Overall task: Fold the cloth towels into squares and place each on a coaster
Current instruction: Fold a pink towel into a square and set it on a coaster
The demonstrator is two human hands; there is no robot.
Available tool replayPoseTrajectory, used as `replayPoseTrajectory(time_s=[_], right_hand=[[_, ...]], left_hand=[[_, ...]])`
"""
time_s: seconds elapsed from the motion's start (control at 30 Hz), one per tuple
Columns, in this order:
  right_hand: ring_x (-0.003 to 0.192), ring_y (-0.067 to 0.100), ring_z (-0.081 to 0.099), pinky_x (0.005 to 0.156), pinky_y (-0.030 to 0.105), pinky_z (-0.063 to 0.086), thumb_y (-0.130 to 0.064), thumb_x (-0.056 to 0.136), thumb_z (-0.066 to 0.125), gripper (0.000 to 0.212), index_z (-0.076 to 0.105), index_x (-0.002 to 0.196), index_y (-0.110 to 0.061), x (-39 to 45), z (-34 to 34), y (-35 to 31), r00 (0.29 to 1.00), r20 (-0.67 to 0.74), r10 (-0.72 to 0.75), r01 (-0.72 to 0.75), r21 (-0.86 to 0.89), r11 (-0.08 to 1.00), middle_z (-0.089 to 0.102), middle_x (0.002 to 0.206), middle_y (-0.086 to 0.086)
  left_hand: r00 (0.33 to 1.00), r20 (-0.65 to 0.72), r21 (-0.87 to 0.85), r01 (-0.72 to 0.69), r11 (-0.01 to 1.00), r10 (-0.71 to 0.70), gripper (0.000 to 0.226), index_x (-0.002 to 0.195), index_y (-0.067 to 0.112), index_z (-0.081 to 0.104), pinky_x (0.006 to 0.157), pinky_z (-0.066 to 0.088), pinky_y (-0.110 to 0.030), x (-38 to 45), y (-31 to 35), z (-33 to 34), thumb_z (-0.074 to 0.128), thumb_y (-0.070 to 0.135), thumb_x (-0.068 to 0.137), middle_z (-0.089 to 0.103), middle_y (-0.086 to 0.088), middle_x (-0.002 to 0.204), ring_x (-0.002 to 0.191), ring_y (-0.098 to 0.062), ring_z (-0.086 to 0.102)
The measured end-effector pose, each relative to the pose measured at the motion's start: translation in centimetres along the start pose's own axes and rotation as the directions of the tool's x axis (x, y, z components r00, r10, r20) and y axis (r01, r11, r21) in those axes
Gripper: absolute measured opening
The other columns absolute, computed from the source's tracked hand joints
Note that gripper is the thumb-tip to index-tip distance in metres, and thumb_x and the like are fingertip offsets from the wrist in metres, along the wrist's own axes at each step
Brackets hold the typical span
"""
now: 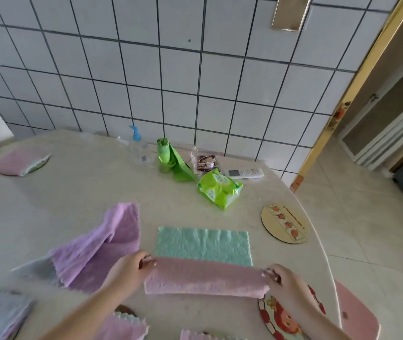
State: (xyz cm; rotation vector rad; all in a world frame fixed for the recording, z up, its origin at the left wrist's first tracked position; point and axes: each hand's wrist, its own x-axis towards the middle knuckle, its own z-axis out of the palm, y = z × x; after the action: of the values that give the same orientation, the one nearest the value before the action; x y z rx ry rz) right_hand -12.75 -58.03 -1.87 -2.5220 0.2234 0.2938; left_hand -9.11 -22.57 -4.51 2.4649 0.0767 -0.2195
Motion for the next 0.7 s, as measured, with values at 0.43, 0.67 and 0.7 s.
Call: replayPoseTrajectory(time_s=[0.43, 0.67, 0.7], right_hand=[[0.062, 0.012, 0.056, 0.050, 0.023, 0.034, -0.027, 0.094, 0.050, 0.015, 0.061, 0.086, -0.022, 10.6, 2.1, -1.7, 0.984, -0.047, 0.171, -0.157, 0.221, 0.963, 0.062, 0.070, -0.004], [0.051, 0.013, 0.046, 0.046, 0.025, 0.030, -0.023, 0.092, 0.049, 0.026, 0.054, 0.066, -0.020, 13.8, 3.4, -1.4, 0.970, -0.087, 0.229, -0.204, 0.231, 0.951, 0.052, 0.057, -0.003], [0.051, 0.013, 0.047, 0.046, 0.025, 0.030, -0.024, 0.092, 0.050, 0.026, 0.054, 0.066, -0.020, 14.0, 3.6, -1.3, 0.967, -0.095, 0.236, -0.211, 0.219, 0.953, 0.053, 0.057, -0.002]], left_hand=[[0.983, -0.068, -0.162, 0.157, 0.974, -0.170, 0.012, 0.077, 0.019, 0.060, 0.067, 0.038, -0.029, 8.0, 0.4, 2.2, 0.056, 0.014, 0.087, 0.061, -0.001, 0.072, 0.073, -0.021, 0.056], [0.973, -0.128, -0.042, 0.188, 0.981, -0.192, 0.011, 0.090, 0.014, 0.061, 0.071, 0.042, -0.033, 10.5, -0.3, 3.0, 0.053, 0.022, 0.089, 0.068, -0.009, 0.088, 0.085, -0.028, 0.062], [0.973, -0.120, -0.024, 0.194, 0.981, -0.195, 0.011, 0.090, 0.015, 0.060, 0.070, 0.042, -0.033, 10.7, -0.4, 3.2, 0.054, 0.024, 0.089, 0.068, -0.009, 0.088, 0.085, -0.029, 0.062]])
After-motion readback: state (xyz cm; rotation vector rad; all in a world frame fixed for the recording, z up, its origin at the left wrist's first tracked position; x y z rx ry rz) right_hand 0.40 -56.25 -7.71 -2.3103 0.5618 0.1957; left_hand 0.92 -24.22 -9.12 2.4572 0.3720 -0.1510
